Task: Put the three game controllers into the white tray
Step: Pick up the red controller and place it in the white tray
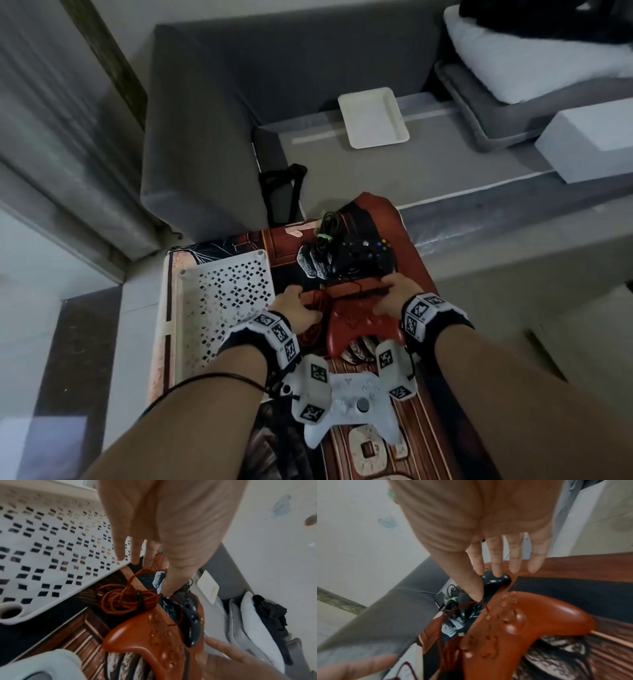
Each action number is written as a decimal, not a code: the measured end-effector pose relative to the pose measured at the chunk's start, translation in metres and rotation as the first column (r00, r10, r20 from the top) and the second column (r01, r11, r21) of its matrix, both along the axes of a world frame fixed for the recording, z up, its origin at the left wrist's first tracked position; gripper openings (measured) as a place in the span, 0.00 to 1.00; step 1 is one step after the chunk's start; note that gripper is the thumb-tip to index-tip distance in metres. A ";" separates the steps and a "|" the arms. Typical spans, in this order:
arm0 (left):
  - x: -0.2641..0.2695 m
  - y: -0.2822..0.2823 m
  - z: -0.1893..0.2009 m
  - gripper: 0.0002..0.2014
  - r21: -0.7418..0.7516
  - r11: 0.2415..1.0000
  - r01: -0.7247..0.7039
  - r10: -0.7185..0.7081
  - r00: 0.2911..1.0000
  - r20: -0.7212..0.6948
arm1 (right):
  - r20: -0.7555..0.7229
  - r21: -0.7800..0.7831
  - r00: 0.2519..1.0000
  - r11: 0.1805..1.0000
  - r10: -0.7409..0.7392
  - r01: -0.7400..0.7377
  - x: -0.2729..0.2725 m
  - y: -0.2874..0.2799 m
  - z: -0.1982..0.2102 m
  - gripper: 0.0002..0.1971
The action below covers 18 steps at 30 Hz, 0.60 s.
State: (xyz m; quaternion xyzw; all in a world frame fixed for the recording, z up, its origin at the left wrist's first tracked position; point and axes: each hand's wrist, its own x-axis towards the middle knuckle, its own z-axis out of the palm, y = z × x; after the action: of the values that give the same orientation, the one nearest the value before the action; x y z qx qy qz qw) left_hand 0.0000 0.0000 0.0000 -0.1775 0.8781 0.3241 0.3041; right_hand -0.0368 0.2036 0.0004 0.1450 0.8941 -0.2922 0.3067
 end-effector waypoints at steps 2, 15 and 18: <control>0.000 0.001 -0.028 0.36 0.022 0.999 0.023 -0.023 1.000 -0.002 | 0.049 0.067 0.999 0.997 0.021 -0.024 0.002 0.002 -0.018 0.41; 0.015 0.014 -0.074 0.28 -0.058 0.998 0.022 -0.034 0.979 -0.203 | -0.100 0.167 0.990 0.982 0.101 -0.083 0.020 0.011 -0.061 0.34; 0.031 0.014 -0.059 0.23 -0.037 0.999 0.002 -0.014 0.943 -0.332 | -0.199 0.154 0.973 0.984 0.120 -0.089 0.040 0.011 -0.040 0.28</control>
State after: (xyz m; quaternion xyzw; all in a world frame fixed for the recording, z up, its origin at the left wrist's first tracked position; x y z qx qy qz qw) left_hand 0.0305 0.0138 -0.0587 -0.1220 0.9232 0.3322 0.1496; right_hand 0.0031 0.2142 -0.0399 0.0881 0.9465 -0.2237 0.2152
